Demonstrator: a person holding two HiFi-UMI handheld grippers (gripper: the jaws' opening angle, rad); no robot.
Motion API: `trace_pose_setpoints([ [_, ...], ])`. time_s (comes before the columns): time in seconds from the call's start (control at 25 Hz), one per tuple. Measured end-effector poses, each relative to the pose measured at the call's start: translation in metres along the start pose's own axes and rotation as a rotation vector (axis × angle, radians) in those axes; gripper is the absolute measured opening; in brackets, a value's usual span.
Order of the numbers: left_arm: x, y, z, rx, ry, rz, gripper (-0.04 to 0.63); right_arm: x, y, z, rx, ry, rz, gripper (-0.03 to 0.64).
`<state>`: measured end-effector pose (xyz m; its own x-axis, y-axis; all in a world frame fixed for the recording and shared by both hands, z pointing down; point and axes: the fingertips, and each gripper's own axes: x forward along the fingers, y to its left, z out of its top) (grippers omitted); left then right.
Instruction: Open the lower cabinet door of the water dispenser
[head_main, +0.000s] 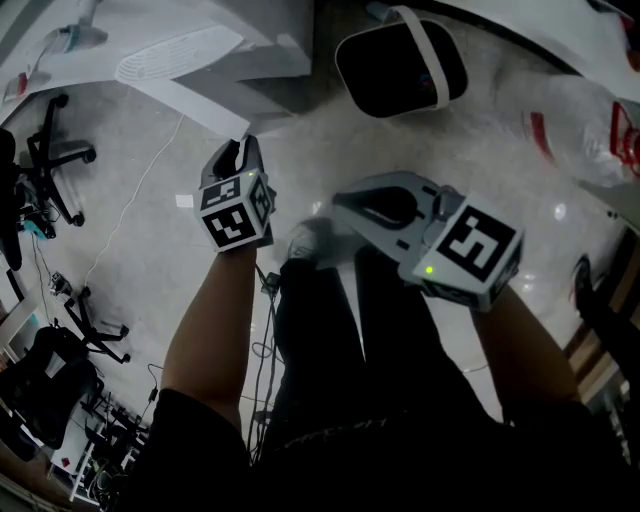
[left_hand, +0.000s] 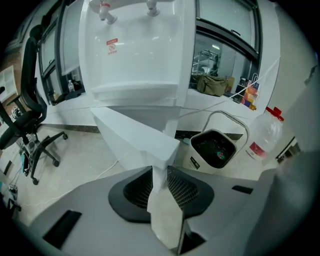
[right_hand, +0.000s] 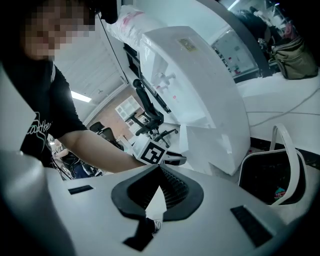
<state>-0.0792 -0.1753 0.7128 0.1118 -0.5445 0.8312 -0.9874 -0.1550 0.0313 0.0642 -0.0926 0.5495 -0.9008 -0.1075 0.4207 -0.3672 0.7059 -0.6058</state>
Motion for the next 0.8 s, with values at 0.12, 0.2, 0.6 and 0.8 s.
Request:
trace_pose_setpoints([
  [0.12, -0.005, 0.006, -0.007, -0.008, 0.006, 0.009, 0.090, 0.005, 0.007, -0.001, -0.015, 0.014, 0.018, 0.012],
  [0.2, -0.008, 0.009, -0.012, -0.030, 0.008, 0.014, 0.080, 0.009, 0.011, -0.002, -0.023, 0.024, 0.028, 0.012],
  [0.6, -0.023, 0.033, -0.032, -0.017, 0.022, -0.002, 0.072, 0.025, 0.030, -0.008, -0.043, 0.053, 0.024, 0.012],
  [0.8, -0.032, 0.051, -0.044, 0.004, 0.040, -0.008, 0.071, 0.038, 0.045, -0.005, -0.047, 0.055, 0.019, 0.012],
])
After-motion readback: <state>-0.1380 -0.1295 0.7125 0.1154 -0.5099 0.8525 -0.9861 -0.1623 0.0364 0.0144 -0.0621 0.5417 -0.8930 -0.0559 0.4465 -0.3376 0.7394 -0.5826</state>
